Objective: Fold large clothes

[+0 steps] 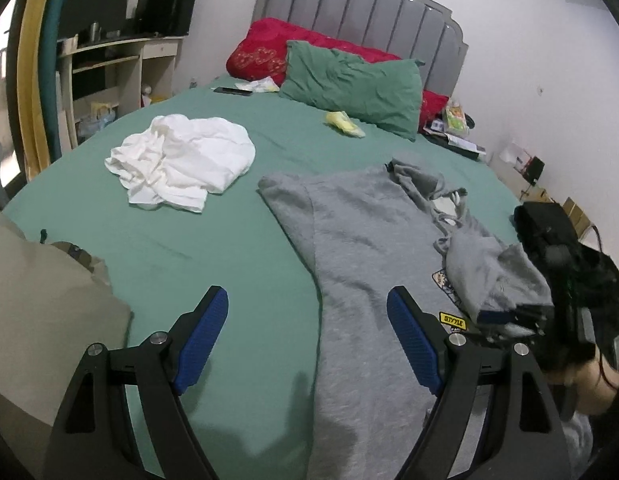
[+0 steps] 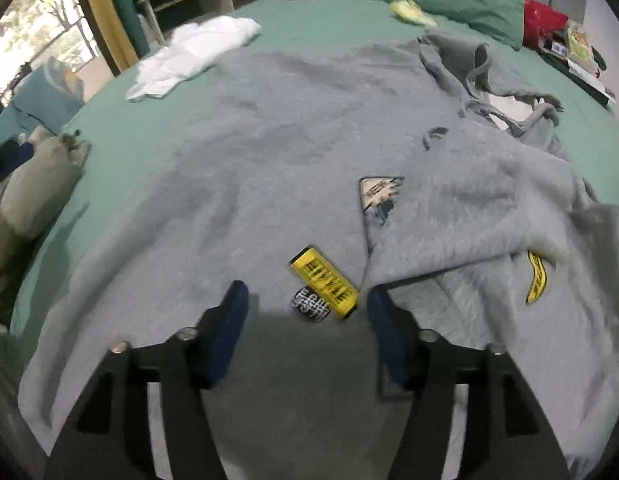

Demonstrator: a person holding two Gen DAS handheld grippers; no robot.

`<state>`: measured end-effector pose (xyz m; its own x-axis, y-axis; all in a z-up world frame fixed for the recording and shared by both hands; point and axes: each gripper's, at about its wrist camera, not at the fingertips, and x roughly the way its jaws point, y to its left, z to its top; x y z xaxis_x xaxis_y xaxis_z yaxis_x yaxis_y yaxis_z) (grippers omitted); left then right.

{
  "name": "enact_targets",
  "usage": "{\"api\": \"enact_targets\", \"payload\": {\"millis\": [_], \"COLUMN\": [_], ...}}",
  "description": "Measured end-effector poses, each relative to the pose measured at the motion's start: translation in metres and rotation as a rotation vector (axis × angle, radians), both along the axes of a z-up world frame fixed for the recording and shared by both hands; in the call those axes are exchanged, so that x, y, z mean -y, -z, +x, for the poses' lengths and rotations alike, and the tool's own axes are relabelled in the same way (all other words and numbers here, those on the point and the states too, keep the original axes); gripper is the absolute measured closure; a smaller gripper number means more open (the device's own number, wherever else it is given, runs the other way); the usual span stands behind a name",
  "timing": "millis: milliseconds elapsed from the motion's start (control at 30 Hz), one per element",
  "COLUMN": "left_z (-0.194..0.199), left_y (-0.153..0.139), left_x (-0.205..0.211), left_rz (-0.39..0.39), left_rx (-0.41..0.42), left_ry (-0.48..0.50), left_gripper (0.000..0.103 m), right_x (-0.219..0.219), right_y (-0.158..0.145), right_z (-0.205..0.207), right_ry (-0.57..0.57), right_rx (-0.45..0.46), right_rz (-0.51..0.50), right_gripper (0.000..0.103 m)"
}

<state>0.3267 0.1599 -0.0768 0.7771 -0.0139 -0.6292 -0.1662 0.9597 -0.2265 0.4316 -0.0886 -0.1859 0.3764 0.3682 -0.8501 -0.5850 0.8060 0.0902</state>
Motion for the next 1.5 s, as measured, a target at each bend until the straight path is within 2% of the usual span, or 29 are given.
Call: {"api": "enact_targets", "payload": {"millis": [67, 100, 200, 233, 267, 300, 333, 367, 400, 433, 467, 533, 600, 733, 800, 867, 900, 933, 967, 1067, 1200, 1300, 1333, 1367, 1400, 1467, 1500], "left_z": [-0.002, -0.002, -0.002, -0.001, 0.000, 0.002, 0.003, 0.005, 0.006, 0.006, 0.006, 0.004, 0.002, -0.003, -0.008, -0.014, -0.017, -0.020, -0.022, -0.027, -0.028, -0.026, -0.025, -0.024, -0.023, -0.024, -0.024], "left_y": [-0.004, -0.006, -0.005, -0.005, -0.004, -0.003, -0.002, -0.002, -0.002, -0.002, -0.003, -0.005, -0.007, -0.011, -0.015, -0.018, -0.020, -0.022, -0.023, -0.025, -0.023, -0.018, -0.016, -0.013, -0.012, -0.012, -0.013], "left_x": [-0.008, -0.012, -0.021, -0.024, -0.026, -0.028, -0.030, -0.032, -0.034, -0.037, -0.041, -0.051, -0.065, -0.091, -0.103, -0.116, -0.123, -0.128, -0.132, -0.144, -0.164, -0.180, -0.185, -0.191, -0.193, -0.196, -0.195], "left_rz": [-0.002, -0.005, -0.022, -0.025, -0.030, -0.035, -0.037, -0.032, -0.029, -0.030, -0.031, -0.023, -0.028, -0.018, -0.007, -0.029, -0.048, -0.064, -0.073, -0.073, -0.109, -0.147, -0.165, -0.188, -0.198, -0.208, -0.212], "left_rx": [0.009, 0.011, 0.004, -0.003, -0.008, -0.015, -0.021, -0.032, -0.038, -0.036, -0.034, -0.033, -0.032, -0.035, -0.035, -0.021, -0.015, -0.008, -0.002, 0.009, 0.008, 0.006, 0.000, -0.004, -0.009, -0.010, -0.007], "left_ry": [-0.009, -0.020, -0.033, -0.036, -0.038, -0.038, -0.039, -0.044, -0.047, -0.049, -0.056, -0.087, -0.123, -0.183, -0.211, -0.233, -0.245, -0.253, -0.260, -0.275, -0.314, -0.337, -0.344, -0.351, -0.355, -0.356, -0.358], "left_gripper": [0.018, 0.018, 0.018, 0.018, 0.018, 0.018, 0.018, 0.018, 0.018, 0.018, 0.018, 0.018, 0.018, 0.018, 0.018, 0.018, 0.018, 0.018, 0.018, 0.018, 0.018, 0.018, 0.018, 0.018, 0.018, 0.018, 0.018], "right_x": [0.015, 0.026, 0.060, 0.070, 0.090, 0.097, 0.111, 0.115, 0.117, 0.112, 0.102, 0.079, 0.034, -0.054, -0.095, -0.121, -0.135, -0.149, -0.167, -0.227, -0.298, -0.340, -0.339, -0.338, -0.331, -0.316, -0.307], "right_y": [-0.012, -0.023, -0.046, -0.047, -0.040, -0.034, -0.013, 0.005, 0.012, 0.014, 0.010, -0.001, -0.015, -0.029, -0.048, -0.067, -0.076, -0.079, -0.075, -0.044, -0.021, 0.012, 0.015, 0.027, 0.023, 0.006, -0.013], "right_z": [-0.001, 0.002, 0.029, 0.046, 0.066, 0.079, 0.100, 0.112, 0.117, 0.119, 0.120, 0.116, 0.106, 0.096, 0.088, 0.083, 0.082, 0.084, 0.090, 0.119, 0.156, 0.186, 0.184, 0.194, 0.197, 0.196, 0.190], "right_ry": [0.014, 0.046, 0.223, 0.303, 0.415, 0.463, 0.517, 0.545, 0.563, 0.567, 0.548, 0.472, 0.307, 0.054, -0.023, -0.069, -0.093, -0.105, -0.109, -0.099, -0.101, -0.097, -0.101, -0.101, -0.072, -0.099, -0.129], "right_rx": [0.028, 0.079, 0.173, 0.178, 0.142, 0.096, -0.038, -0.131, -0.154, -0.130, -0.099, -0.085, -0.075, -0.165, -0.065, 0.080, 0.165, 0.224, 0.232, 0.144, 0.180, 0.146, 0.113, 0.051, 0.067, 0.034, 0.076], "right_rz": [0.039, 0.054, 0.078, 0.099, 0.143, 0.186, 0.292, 0.369, 0.406, 0.412, 0.395, 0.406, 0.406, 0.333, 0.186, 0.129, 0.131, 0.128, 0.108, 0.021, -0.073, -0.219, -0.245, -0.265, -0.273, -0.207, -0.174], "right_gripper": [0.040, 0.040, 0.037, 0.029, 0.025, 0.025, 0.025, 0.025, 0.028, 0.053, 0.081, 0.081, 0.081, 0.081, 0.070, 0.023, 0.019, 0.018, 0.018, 0.018, 0.018, 0.020, 0.051, 0.094, 0.095, 0.096, 0.096]}}
